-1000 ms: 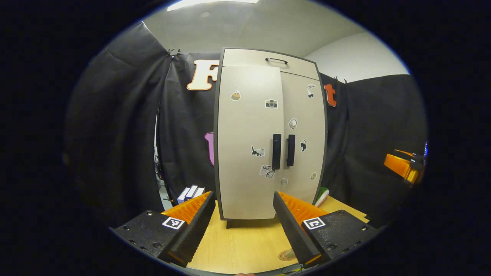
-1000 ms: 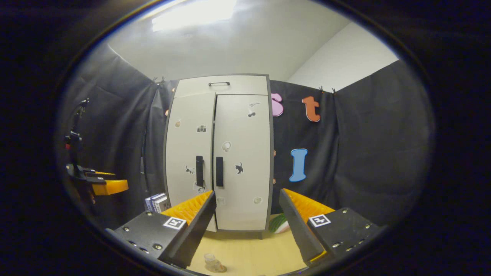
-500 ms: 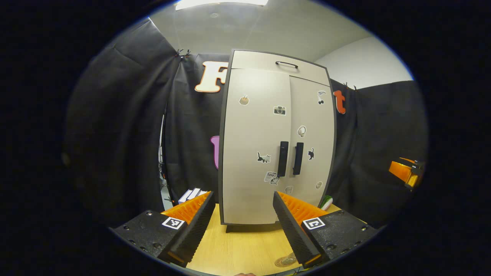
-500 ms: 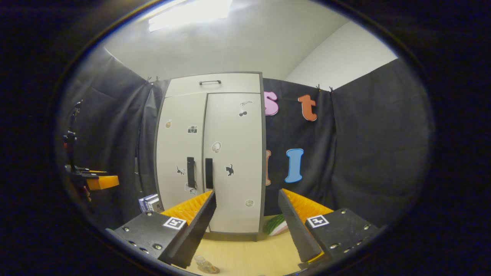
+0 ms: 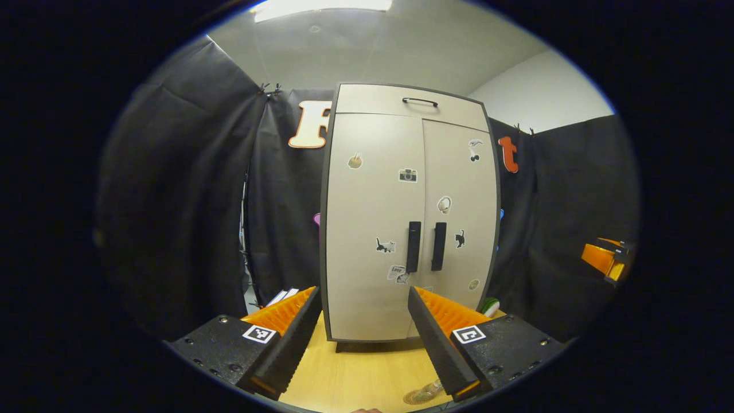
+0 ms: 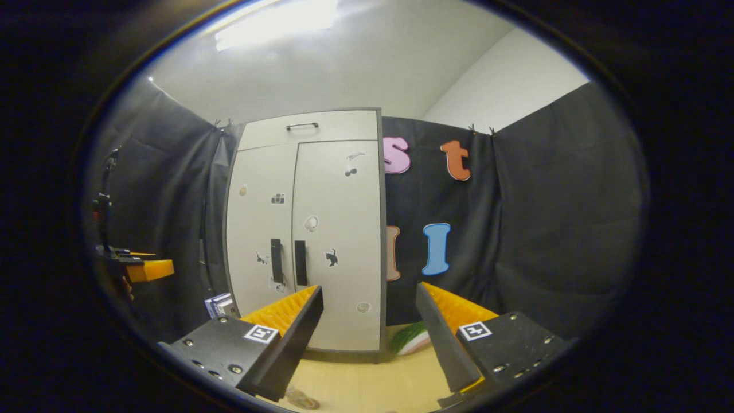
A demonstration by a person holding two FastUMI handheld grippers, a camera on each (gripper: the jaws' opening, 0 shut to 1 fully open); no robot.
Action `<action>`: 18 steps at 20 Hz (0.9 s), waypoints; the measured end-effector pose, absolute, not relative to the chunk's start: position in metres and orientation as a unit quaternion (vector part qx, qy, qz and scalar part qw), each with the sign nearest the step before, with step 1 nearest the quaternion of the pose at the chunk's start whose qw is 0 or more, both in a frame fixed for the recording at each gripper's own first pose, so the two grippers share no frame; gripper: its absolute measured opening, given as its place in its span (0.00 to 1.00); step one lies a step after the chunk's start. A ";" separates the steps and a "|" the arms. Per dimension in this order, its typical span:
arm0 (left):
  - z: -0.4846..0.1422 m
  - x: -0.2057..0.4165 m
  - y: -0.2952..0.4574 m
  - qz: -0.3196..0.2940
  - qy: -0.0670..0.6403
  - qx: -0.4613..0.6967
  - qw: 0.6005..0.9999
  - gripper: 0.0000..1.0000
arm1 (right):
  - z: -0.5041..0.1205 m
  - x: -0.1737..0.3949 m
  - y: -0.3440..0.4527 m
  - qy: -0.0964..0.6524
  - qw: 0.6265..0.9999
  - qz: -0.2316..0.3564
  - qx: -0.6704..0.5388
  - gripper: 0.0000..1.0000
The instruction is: Grasp the bottle in the cabinet with the left hand and place it on the coaster, then close the right door with the right hand and the left door with the left hand.
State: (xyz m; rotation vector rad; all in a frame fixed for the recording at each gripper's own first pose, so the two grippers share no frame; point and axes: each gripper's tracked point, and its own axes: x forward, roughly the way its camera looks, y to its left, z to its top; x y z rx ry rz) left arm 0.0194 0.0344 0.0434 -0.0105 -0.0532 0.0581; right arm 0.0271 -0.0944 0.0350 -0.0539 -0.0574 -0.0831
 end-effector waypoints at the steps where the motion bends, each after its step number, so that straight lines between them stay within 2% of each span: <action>1: 0.043 0.023 0.028 0.027 -0.025 -0.002 0.999 0.96 | 0.037 0.028 -0.099 -0.034 0.998 -0.042 -0.027 0.99; 3: 0.042 0.029 0.021 0.033 -0.024 0.010 0.999 0.92 | 0.039 0.032 -0.109 -0.032 0.998 -0.042 -0.024 0.99; 4: 0.043 0.031 0.017 0.037 -0.026 0.013 0.999 0.96 | 0.041 0.034 -0.114 -0.033 0.998 -0.039 -0.024 0.99; 5: 0.042 0.034 0.012 0.039 -0.028 0.012 0.999 0.92 | 0.043 0.036 -0.117 -0.035 0.998 -0.036 -0.024 0.99; 6: 0.040 0.037 0.006 0.039 -0.027 0.010 0.999 0.96 | 0.046 0.038 -0.122 -0.038 0.998 -0.034 -0.025 0.99; 9: 0.038 0.046 -0.006 0.051 -0.022 -0.002 0.998 0.97 | 0.047 0.045 -0.134 -0.040 0.999 -0.020 -0.024 0.99; 11: 0.041 0.056 -0.012 0.061 -0.022 -0.006 0.998 0.97 | 0.049 0.052 -0.148 -0.045 0.998 -0.020 -0.028 0.99; 12: 0.043 0.061 -0.015 0.065 -0.024 -0.005 0.998 0.93 | 0.050 0.055 -0.156 -0.047 0.998 -0.024 -0.029 0.99; 13: 0.046 0.065 -0.020 0.067 -0.026 -0.003 0.997 0.97 | 0.050 0.059 -0.161 -0.048 0.998 -0.024 -0.029 0.99; 14: 0.051 0.070 -0.023 0.069 -0.032 -0.001 0.997 0.93 | 0.051 0.063 -0.166 -0.049 0.998 -0.023 -0.029 0.99; 15: 0.053 0.074 -0.029 0.067 -0.036 0.000 0.997 0.96 | 0.051 0.067 -0.169 -0.051 0.998 -0.021 -0.028 0.99; 18: 0.060 0.086 -0.049 0.055 -0.046 0.003 0.997 0.94 | 0.050 0.076 -0.182 -0.053 0.998 -0.017 -0.026 0.99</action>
